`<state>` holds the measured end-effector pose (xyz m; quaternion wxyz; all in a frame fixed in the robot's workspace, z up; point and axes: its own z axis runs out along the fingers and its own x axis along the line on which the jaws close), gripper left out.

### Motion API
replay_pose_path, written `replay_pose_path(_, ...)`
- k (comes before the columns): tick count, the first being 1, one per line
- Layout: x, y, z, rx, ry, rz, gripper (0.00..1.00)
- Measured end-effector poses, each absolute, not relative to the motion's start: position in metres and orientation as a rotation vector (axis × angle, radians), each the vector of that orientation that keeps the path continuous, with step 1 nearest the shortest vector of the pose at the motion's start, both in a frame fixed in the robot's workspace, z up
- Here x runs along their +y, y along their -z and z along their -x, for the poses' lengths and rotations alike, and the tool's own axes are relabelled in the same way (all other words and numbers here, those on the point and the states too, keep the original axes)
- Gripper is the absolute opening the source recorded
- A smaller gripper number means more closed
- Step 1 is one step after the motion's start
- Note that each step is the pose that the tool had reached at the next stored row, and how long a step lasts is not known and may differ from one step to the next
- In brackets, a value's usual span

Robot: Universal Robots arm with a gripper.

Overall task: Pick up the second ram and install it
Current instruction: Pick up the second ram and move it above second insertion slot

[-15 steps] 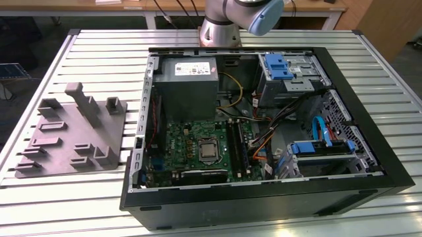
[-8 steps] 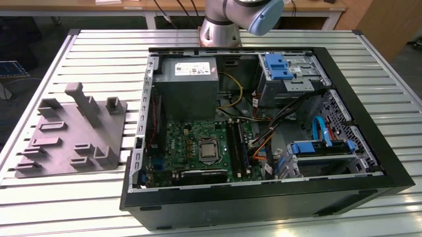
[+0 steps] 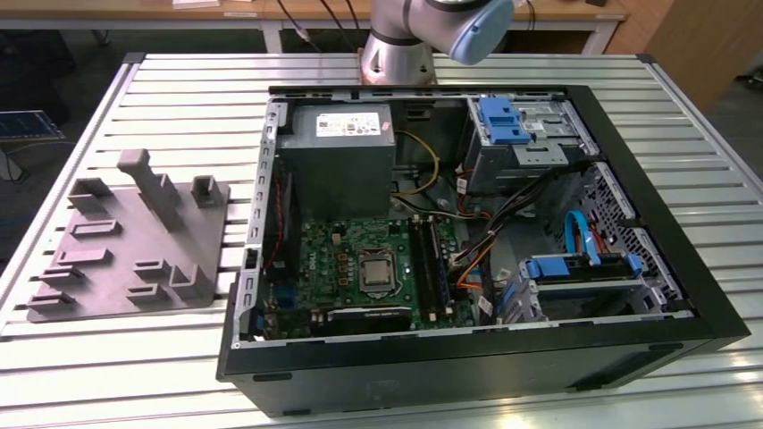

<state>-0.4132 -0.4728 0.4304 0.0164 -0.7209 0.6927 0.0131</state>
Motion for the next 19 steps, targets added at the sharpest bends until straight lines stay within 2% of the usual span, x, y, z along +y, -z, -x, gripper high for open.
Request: replay_pose_path(19, -0.473, -0.429, 0.346, 2.156, -0.046, 2.243, 0.14)
